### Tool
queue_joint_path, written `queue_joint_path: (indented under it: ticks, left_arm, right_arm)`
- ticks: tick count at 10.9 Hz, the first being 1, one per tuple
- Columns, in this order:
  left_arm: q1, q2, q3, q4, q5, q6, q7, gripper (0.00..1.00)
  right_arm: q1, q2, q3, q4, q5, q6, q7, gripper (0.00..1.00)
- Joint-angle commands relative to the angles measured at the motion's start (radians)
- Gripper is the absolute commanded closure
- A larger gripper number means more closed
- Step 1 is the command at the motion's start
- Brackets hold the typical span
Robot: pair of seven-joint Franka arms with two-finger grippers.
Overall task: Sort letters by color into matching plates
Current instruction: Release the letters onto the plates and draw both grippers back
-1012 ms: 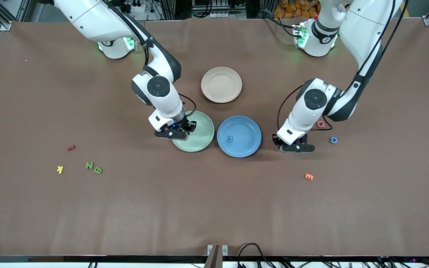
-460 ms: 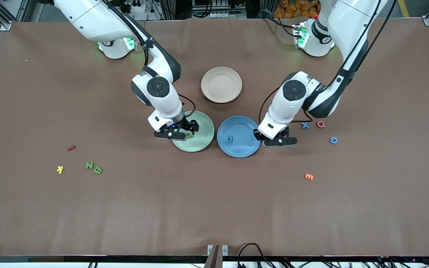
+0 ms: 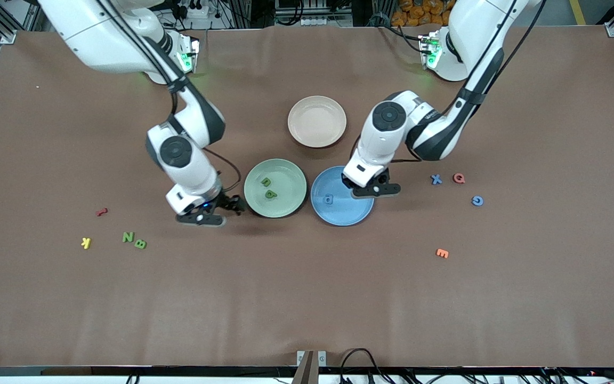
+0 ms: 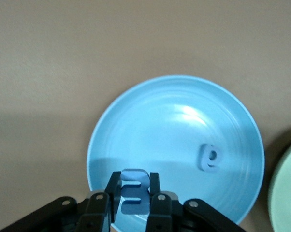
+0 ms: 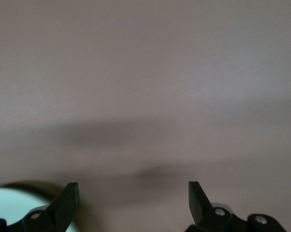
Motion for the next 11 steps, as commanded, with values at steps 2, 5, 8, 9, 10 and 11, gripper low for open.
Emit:
queue_joint_path:
  ticks: [2, 5, 8, 9, 10, 11]
  left_arm:
    - [-0.110, 0.011, 0.014, 0.046, 0.023, -0.154, -0.122, 0.17]
    - [-0.095, 0.010, 0.014, 0.040, 0.054, -0.157, -0.119, 0.00]
    - [-0.065, -0.002, 0.016, 0.009, 0.060, -0.157, -0.083, 0.00]
    - [-0.042, -0.015, 0.014, -0.014, 0.089, -0.156, -0.046, 0.00]
    - [-0.016, -0.027, 0.010, -0.040, 0.138, -0.146, -0.038, 0.00]
    - [0.007, -0.036, 0.007, -0.064, 0.167, -0.131, -0.038, 0.00]
  right_arm:
    - [-0.138, -0.010, 0.003, 0.008, -0.016, -0.015, -0.156, 0.00]
    - [-0.245, 0.013, 0.003, 0.016, -0.021, -0.013, -0.268, 0.00]
    - [-0.318, 0.057, 0.002, 0.048, -0.106, -0.013, -0.296, 0.00]
    - [-0.337, 0.070, 0.000, 0.060, -0.128, -0.013, -0.299, 0.00]
    - [-0.353, 0.077, -0.001, 0.063, -0.157, -0.012, -0.299, 0.00]
    - [-0.365, 0.088, -0.001, 0.075, -0.174, -0.013, -0.299, 0.00]
